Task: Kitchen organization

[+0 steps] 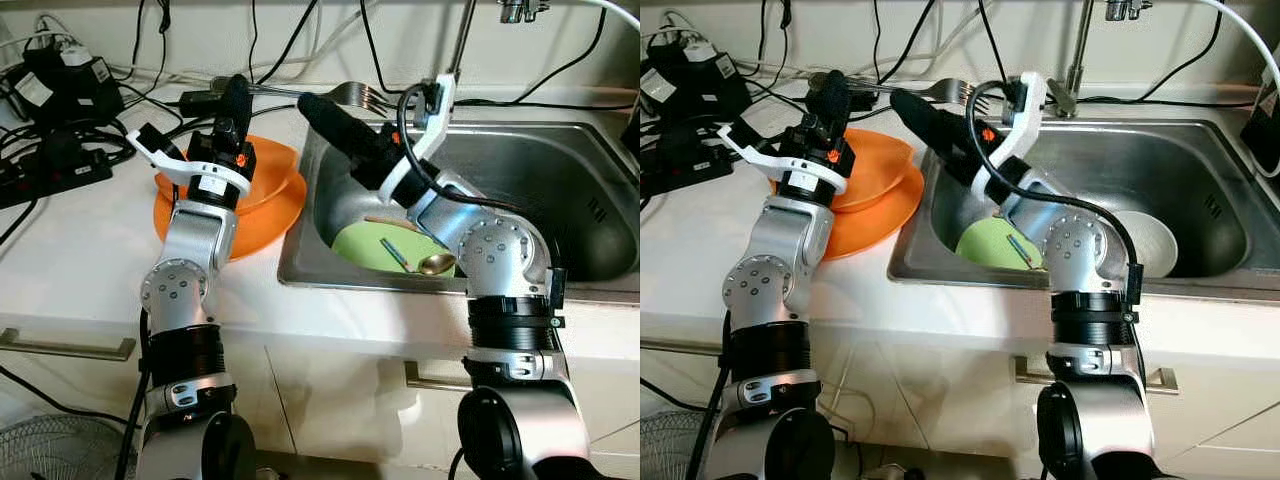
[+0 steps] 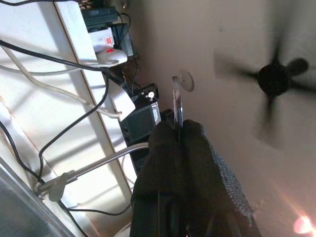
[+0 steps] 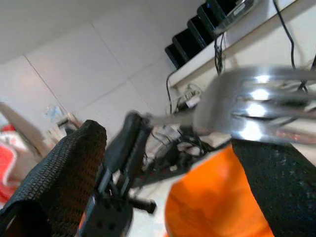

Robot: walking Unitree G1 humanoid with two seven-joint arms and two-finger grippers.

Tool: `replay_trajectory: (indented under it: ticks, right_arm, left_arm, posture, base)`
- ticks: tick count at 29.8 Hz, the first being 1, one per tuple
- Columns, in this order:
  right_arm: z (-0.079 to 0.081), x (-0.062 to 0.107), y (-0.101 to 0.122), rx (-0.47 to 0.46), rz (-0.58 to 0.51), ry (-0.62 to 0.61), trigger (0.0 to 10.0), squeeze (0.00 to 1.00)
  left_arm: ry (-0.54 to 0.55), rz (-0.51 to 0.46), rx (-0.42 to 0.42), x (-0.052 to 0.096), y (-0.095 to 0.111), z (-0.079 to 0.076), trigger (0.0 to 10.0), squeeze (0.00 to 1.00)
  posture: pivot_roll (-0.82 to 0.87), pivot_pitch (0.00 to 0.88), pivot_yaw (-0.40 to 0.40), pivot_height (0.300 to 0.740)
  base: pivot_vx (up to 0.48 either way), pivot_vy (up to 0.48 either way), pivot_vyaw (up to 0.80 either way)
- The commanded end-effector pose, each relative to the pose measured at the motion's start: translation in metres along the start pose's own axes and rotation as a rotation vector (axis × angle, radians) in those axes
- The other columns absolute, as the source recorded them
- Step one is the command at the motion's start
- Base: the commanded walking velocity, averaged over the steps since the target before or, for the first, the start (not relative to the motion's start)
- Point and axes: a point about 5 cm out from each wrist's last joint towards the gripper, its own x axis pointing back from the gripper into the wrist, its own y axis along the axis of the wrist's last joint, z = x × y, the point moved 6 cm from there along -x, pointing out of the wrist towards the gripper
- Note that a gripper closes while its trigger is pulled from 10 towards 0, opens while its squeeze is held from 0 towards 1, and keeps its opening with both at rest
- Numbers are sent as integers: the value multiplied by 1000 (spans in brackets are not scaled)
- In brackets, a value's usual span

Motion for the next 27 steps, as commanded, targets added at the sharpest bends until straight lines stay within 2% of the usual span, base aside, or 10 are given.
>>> replay_trajectory:
  ticks: [1,7,8,9,10,11,12,27]
  right_arm:
    - [3,-6,10,-53,-59,-2,10000,0]
    - [1,-10,16,-125,-106,-16,10000,0]
    - [0,-10,17,-155,-119,-20,6549,0]
    - [0,-10,17,-155,-119,-20,6549,0]
    - [-1,-10,18,-170,-126,-24,1686,0]
    - [-1,-10,18,-170,-126,-24,1686,0]
    - [-2,-11,18,-186,-134,-30,0,0]
    - [-7,-11,18,-212,-142,-61,0,0]
  left_arm:
    - [-2,28,14,-2,-12,-1,0,0]
    - [4,41,27,0,-18,0,0,0]
    - [2,44,31,0,-20,-1,0,0]
    - [2,44,31,0,-20,-1,0,0]
    - [2,48,32,0,-22,-1,0,0]
    - [2,48,32,0,-22,-1,0,0]
    - [2,51,35,0,-24,-1,0,0]
    - [11,66,34,2,-30,2,0,0]
  posture:
    - [-67,17,68,740]
    - [-70,21,63,740]
    - [-69,23,62,740]
    - [-69,23,62,740]
    - [-69,23,62,740]
    - [-69,23,62,740]
    - [-71,24,61,740]
    - [-76,27,59,740]
  base:
    - [0,0,0]
    - [0,0,0]
    - [0,0,0]
    - [0,0,0]
    - [0,0,0]
    - [0,0,0]
    - [0,0,0]
    - [0,0,0]
